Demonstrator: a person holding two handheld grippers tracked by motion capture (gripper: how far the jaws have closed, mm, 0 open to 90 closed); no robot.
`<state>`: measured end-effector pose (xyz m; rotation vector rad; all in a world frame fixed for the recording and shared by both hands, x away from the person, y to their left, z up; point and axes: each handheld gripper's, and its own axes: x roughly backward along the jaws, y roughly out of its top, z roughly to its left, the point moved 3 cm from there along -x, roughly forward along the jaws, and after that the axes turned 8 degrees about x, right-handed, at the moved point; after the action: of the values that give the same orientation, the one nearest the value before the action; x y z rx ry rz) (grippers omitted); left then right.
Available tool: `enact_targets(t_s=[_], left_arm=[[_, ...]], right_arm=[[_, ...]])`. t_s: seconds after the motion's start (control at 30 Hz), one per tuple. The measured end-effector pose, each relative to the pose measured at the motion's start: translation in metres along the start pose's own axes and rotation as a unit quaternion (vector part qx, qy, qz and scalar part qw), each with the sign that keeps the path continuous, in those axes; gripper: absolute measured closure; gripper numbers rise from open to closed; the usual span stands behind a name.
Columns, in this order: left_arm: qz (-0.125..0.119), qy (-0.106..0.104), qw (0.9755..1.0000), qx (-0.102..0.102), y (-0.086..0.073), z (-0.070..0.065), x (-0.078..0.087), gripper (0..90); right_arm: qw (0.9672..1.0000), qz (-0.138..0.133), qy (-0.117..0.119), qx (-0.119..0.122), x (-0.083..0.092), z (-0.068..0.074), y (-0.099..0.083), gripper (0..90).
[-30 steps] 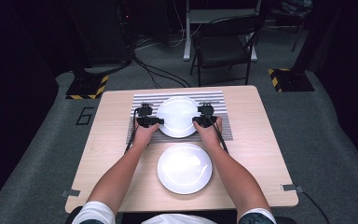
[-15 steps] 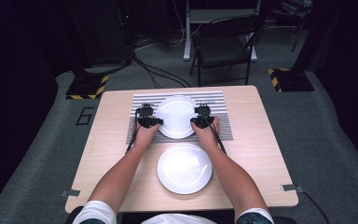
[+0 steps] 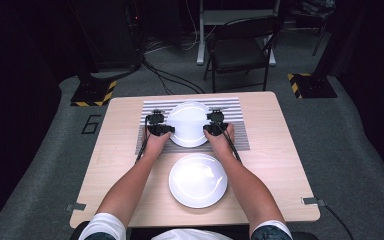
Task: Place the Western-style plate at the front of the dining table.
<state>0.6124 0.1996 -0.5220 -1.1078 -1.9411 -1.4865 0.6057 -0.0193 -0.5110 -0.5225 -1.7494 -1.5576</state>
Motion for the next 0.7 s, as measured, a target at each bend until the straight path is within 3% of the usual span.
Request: enact_targets(t_s=[0.7], left_arm=[[0.006, 0.007, 0.9999, -0.006, 0.0007, -0.0015, -0.0046, 59.5]], right_arm=[[0.9998, 0.013, 0.008, -0.010, -0.0057, -0.0047, -0.0023, 56.4]])
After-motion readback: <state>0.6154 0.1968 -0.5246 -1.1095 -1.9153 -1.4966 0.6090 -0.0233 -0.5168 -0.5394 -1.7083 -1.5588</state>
